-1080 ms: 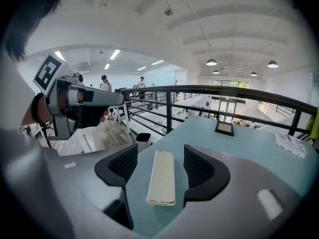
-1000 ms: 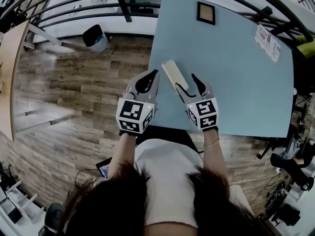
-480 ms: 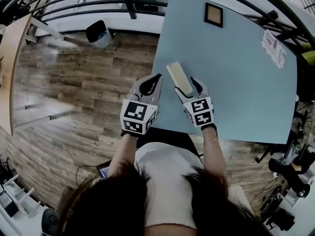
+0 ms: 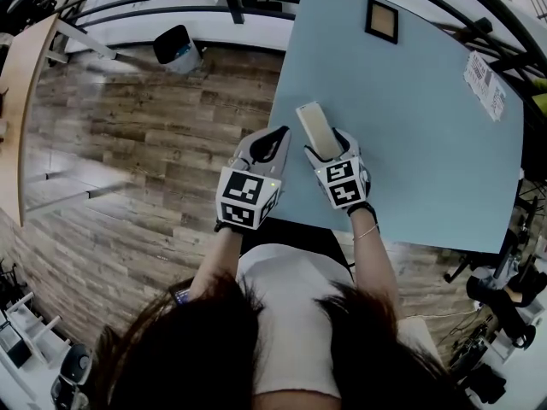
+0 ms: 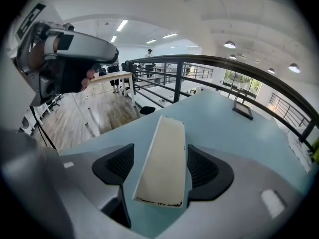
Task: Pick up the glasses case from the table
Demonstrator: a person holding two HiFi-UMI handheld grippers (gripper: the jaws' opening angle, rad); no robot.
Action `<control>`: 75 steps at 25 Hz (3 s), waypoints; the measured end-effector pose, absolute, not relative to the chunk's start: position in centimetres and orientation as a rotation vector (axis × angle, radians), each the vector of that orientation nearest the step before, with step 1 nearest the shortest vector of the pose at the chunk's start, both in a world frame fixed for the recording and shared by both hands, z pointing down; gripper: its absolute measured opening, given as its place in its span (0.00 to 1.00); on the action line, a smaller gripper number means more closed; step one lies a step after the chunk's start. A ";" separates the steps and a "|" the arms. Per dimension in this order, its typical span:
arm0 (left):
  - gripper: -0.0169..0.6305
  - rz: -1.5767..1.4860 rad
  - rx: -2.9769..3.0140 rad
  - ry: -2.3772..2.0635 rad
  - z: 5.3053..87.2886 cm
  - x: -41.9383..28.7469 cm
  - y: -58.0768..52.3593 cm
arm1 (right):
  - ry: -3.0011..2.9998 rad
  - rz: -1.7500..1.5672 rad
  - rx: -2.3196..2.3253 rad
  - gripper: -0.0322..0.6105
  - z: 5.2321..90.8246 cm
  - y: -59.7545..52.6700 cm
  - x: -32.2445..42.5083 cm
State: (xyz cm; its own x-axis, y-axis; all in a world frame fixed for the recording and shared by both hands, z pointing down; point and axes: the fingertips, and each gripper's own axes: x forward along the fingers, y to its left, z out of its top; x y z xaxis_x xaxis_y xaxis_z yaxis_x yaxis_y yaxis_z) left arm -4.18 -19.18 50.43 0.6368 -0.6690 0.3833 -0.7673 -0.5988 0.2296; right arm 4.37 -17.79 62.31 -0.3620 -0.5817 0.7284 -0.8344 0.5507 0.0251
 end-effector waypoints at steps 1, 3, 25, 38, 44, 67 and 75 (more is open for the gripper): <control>0.11 0.367 2.486 -1.139 50.6 -4.1 -19.1 | -2.072 0.461 1.128 0.53 62.7 -17.8 4.3; 0.11 0.367 2.481 -1.138 50.8 -4.0 -19.1 | -2.051 0.465 1.118 0.53 63.7 -17.9 4.3; 0.12 0.358 2.442 -1.162 51.6 -4.5 -19.3 | -2.034 0.574 1.030 0.55 65.9 -19.3 4.1; 0.11 0.354 2.448 -1.161 51.4 -4.3 -19.4 | -2.040 0.591 1.047 0.55 65.9 -19.6 4.5; 0.11 0.353 2.441 -1.171 51.2 -4.7 -19.5 | -2.035 0.600 1.069 0.55 65.8 -19.8 4.6; 0.11 0.327 2.445 -1.231 49.6 -6.3 -19.8 | -2.093 0.645 1.182 0.55 62.7 -20.0 4.0; 0.11 0.311 2.471 -1.241 48.3 -6.0 -19.8 | -2.138 0.610 1.246 0.55 60.0 -20.7 4.4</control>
State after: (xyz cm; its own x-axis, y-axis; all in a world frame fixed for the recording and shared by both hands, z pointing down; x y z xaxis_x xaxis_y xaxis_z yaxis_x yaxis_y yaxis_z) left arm -5.96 -19.78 48.32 0.5908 -0.7274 0.3491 -0.8060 -0.5513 0.2154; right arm 4.37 -20.67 59.97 -0.3920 -0.6163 0.6830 -0.8838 0.4583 -0.0938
